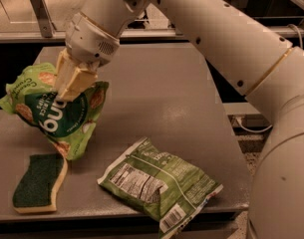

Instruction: Move green rice chip bag near sponge

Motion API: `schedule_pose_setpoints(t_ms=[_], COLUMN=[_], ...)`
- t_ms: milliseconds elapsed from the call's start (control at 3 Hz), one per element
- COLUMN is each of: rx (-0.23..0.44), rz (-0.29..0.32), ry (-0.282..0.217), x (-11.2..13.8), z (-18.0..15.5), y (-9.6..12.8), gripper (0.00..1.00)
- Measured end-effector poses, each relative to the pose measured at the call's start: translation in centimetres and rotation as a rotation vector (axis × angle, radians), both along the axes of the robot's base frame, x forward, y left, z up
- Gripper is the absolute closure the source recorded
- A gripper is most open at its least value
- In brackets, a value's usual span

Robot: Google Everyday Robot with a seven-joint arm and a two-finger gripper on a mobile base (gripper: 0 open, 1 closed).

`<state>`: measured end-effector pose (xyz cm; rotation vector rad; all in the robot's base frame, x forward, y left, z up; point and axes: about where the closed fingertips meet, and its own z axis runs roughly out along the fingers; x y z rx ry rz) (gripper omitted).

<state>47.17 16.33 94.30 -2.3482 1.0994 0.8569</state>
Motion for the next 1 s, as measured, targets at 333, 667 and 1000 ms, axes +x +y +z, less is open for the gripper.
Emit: schedule_pose_setpoints(t_ms=[333, 667, 1000], rx=[0.007, 0.014, 0.019], rz=[-0.004, -0.007, -0.009], ry=[-0.004, -0.007, -0.009], x=[0.10, 0.16, 0.21], z=[0.03, 0.06, 0.08], y=[0.36, 0.71, 0.99], gripper=[0.35, 0.12, 0.00])
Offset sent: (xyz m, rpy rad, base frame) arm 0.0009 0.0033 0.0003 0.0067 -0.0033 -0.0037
